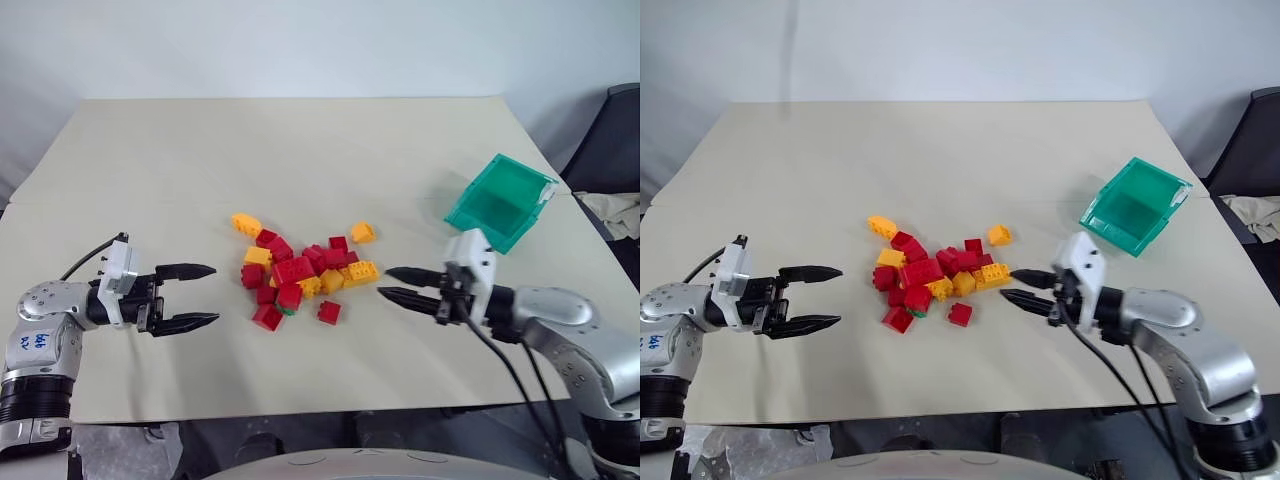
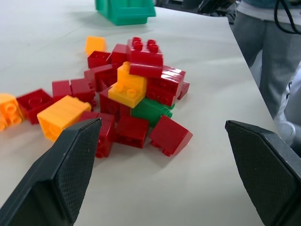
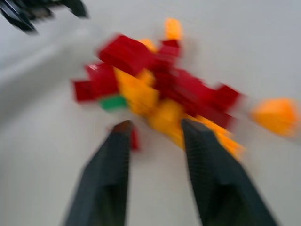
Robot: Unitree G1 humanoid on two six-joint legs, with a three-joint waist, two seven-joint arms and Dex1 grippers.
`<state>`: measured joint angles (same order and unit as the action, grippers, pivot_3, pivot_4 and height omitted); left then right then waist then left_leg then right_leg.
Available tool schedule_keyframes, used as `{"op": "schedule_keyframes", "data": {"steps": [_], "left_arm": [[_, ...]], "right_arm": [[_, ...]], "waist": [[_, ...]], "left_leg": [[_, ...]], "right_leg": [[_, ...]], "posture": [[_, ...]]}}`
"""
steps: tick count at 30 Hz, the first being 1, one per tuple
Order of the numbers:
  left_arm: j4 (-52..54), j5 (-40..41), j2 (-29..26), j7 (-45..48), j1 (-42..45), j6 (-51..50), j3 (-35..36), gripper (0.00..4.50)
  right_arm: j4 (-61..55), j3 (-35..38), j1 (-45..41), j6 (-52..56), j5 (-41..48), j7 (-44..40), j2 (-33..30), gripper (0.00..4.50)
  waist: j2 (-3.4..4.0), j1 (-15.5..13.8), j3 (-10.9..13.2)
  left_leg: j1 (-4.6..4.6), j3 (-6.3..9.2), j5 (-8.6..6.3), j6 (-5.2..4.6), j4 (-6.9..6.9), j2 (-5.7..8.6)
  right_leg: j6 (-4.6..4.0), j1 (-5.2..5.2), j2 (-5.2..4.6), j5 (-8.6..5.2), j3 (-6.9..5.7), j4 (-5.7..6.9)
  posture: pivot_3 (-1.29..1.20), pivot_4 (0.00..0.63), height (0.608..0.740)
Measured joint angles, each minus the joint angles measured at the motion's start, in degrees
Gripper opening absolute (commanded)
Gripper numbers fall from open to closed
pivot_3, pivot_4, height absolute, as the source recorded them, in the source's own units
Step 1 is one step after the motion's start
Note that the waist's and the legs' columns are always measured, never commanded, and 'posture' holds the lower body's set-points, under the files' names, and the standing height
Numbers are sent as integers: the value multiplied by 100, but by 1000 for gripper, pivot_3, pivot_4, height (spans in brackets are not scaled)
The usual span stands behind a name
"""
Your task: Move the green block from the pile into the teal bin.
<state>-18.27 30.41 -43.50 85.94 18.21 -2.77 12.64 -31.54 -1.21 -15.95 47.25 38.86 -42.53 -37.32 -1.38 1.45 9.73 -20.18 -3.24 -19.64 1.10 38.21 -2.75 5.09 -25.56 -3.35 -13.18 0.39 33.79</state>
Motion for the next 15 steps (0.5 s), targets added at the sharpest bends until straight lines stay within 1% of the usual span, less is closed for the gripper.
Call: {"op": "schedule_keyframes", "data": {"steps": [1,2,5,6,8,10,15], "left_arm": [[-83,10,53,5,18,47,-6,4500],[-133,62,98,7,49,46,-11,4500],[-268,135,172,8,213,66,-27,4500],[-286,135,180,8,237,91,-31,4500],[-305,135,186,7,259,134,-34,4500],[-320,134,188,7,271,179,-34,4500],[-434,133,208,5,272,270,-32,4500]], "right_arm": [[3,-208,-127,206,62,141,222,169],[23,-429,-241,337,80,316,579,20],[154,-1120,-413,513,106,554,1386,20],[262,-1232,-451,543,104,601,1547,20],[629,-1344,-626,578,52,724,1812,20],[911,-1426,-840,598,-22,730,1912,20],[1731,-1782,-1300,237,-432,603,2388,20]], "waist": [[-2,-1,-1],[-7,0,-4],[-7,3,-4],[-7,4,-4],[-6,6,-4],[-7,7,-4],[-6,11,-4]], "left_leg": [[-3,2,0,0,2,0],[-3,4,0,0,2,0],[-5,6,0,0,2,-1],[-8,5,0,0,4,0],[-12,2,0,0,11,4],[-13,2,0,-1,13,5],[-13,4,-1,-2,10,1]], "right_leg": [[1,0,0,0,-2,5],[1,0,1,0,-3,9],[1,-2,3,1,-5,12],[1,-2,3,1,-4,12],[6,-2,-2,3,-3,11],[7,-2,-4,4,-3,9],[6,-3,3,4,-7,8]], "posture": [[0,150,740],[0,150,740],[0,150,740],[0,150,740],[0,150,740],[0,150,740],[0,150,740]]}}
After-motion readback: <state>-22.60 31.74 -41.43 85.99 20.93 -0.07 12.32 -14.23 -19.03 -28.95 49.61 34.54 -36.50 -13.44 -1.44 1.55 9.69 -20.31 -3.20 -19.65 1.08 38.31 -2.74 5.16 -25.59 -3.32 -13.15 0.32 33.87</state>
